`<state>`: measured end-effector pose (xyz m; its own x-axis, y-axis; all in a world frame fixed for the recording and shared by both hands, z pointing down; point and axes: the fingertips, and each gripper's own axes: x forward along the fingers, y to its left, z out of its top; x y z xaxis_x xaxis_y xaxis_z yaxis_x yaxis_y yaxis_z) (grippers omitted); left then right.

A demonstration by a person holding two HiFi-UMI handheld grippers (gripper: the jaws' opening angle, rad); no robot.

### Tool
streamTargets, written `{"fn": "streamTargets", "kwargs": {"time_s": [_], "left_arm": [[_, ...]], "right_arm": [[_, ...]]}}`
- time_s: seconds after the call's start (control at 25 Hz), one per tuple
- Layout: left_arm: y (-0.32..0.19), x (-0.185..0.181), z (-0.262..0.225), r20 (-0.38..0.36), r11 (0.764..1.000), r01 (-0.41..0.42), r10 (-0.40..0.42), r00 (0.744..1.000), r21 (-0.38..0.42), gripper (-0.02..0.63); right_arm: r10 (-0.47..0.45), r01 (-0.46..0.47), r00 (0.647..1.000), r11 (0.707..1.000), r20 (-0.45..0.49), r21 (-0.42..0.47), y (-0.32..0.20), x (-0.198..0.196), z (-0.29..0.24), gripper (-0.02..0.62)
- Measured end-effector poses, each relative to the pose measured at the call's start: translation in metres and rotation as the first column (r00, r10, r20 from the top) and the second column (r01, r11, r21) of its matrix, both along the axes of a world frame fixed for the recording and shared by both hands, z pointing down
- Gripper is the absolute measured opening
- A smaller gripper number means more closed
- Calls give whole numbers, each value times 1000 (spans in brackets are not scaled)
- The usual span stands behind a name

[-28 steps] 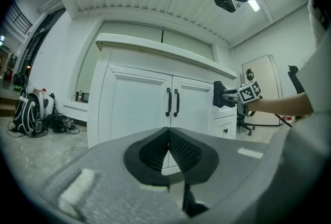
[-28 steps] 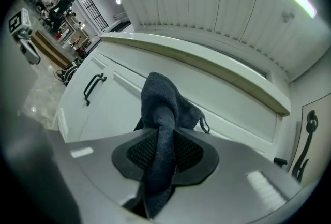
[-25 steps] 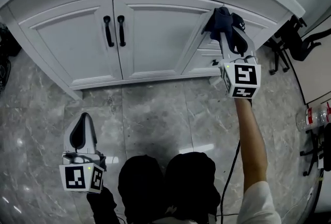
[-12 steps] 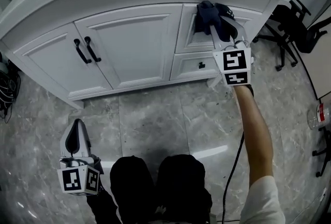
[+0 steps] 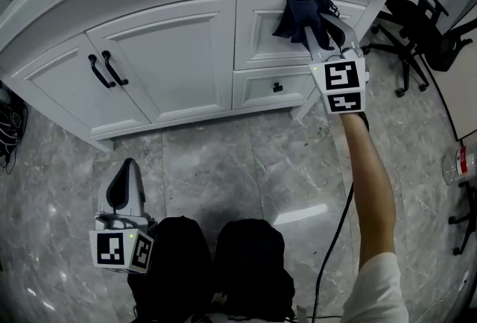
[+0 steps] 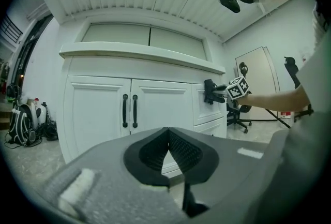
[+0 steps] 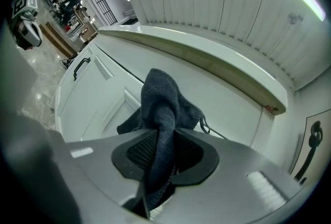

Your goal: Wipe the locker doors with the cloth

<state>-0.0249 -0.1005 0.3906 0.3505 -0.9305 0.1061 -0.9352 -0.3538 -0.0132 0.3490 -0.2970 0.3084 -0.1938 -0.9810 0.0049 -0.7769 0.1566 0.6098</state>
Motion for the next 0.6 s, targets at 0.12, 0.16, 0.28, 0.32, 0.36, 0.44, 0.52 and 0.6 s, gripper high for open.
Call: {"fn": "streamTargets", "kwargs": {"time_s": [0.12,0.16,0.28,0.32,0.36,0.44,0.52,0.6], "left_arm": [[0,15,2,11,1000,-26,26,1000,-5,2],[-1,17,2,15,1000,-30,30,999,-6,2],[-2,20,2,20,1000,-30,30,999,-8,2],[-2,20,2,21,1000,-28,28,999,-7,2],[-2,21,2,22,1000,-27,27,999,-7,2],[-3,23,3,23,1000,-26,26,999,-6,2],[-4,25,3,25,1000,-27,28,999,-6,2],[-3,27,4,29,999,-31,31,999,-9,2]], "right_arm": [[29,-29,1000,1000,6,0,0,19,1,83],[41,-41,999,999,5,1,-1,27,1,83],[81,-81,997,997,2,-4,-1,52,4,83],[96,-96,995,995,4,-7,-1,61,5,83],[109,-109,994,994,7,-9,-1,69,6,83],[125,-125,992,992,8,-5,-2,80,6,83],[130,-130,991,992,-10,4,-2,83,6,83],[133,-133,991,991,-15,11,-1,85,7,83]]}}
